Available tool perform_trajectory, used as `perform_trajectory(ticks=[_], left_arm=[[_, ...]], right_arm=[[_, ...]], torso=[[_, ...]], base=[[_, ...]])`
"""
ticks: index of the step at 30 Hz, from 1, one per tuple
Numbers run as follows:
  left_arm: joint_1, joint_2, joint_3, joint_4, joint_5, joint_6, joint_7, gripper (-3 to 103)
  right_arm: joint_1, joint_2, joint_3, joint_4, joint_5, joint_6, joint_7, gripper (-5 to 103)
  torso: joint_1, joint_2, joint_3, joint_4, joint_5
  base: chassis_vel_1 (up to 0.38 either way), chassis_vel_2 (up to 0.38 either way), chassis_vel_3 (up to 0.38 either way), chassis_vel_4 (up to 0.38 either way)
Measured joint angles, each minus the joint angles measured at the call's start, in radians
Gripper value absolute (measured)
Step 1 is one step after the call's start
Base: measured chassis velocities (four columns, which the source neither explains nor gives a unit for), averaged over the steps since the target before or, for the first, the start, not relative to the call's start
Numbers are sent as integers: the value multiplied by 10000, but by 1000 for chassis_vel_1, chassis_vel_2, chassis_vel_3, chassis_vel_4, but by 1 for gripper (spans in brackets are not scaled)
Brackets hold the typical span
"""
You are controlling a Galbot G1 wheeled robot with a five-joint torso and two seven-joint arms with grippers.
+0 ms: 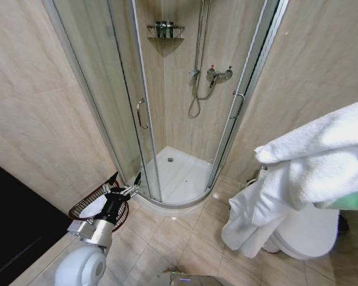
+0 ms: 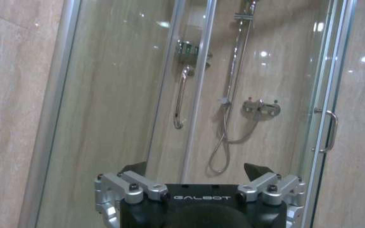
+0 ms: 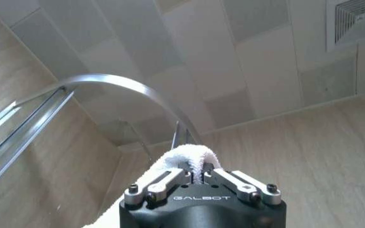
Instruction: Discard the used towel into the hamper.
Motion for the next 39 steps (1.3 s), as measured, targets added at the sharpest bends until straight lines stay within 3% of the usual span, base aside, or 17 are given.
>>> perform_trajectory(ticks=[39], left_arm=[[0, 0, 0, 0, 0, 0, 0, 100]], right_arm=[[-7, -81, 294, 1, 109, 94, -135, 5]], torso=[[-56, -118, -63, -2, -2]], base=[[55, 57, 55, 56]])
